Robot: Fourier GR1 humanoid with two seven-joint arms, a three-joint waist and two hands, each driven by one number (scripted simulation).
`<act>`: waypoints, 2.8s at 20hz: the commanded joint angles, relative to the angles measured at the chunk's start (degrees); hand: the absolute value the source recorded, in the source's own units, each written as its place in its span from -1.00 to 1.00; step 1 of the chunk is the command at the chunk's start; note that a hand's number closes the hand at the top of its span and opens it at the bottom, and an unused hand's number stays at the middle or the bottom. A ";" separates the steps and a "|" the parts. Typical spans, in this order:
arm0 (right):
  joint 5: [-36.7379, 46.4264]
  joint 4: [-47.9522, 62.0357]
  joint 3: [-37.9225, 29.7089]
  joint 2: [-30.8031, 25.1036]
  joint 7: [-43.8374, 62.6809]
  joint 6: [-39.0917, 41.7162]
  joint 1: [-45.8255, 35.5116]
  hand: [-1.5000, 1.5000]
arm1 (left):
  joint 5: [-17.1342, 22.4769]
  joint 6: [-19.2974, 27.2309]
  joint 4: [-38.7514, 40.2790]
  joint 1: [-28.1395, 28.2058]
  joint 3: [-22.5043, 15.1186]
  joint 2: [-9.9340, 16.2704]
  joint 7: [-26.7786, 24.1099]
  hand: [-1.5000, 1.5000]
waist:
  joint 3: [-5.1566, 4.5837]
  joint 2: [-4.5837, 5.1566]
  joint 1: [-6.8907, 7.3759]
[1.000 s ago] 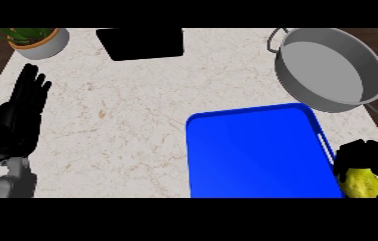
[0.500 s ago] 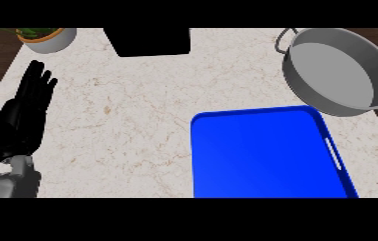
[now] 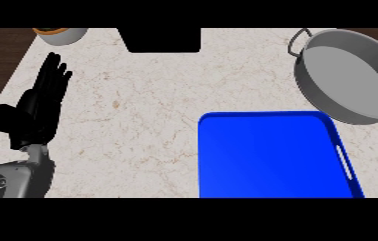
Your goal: Pick the pear from the tray and place it in the pot
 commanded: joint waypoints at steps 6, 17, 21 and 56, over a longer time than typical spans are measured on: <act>4.21 22.15 2.87 9.13 0.78 8.34 -19.62 1.00 | 0.58 -1.85 2.11 -3.47 1.08 0.31 1.01 0.00 | 0.13 0.51 2.23; 29.08 44.22 6.08 16.52 -9.89 -22.62 -32.43 1.00 | -1.14 -1.19 3.19 -4.13 -0.55 -2.06 -1.51 0.00 | 0.21 1.00 2.90; 32.47 54.18 6.89 18.56 -8.93 -23.34 -40.16 1.00 | 0.27 -3.00 1.44 -4.86 -0.30 -0.65 1.47 0.00 | 0.29 1.37 4.23; 16.30 68.88 -7.01 8.38 -7.74 30.00 -44.41 -1.00 | -1.03 -2.04 0.22 -3.45 -0.59 -2.19 -0.03 0.00 | 0.89 2.31 4.15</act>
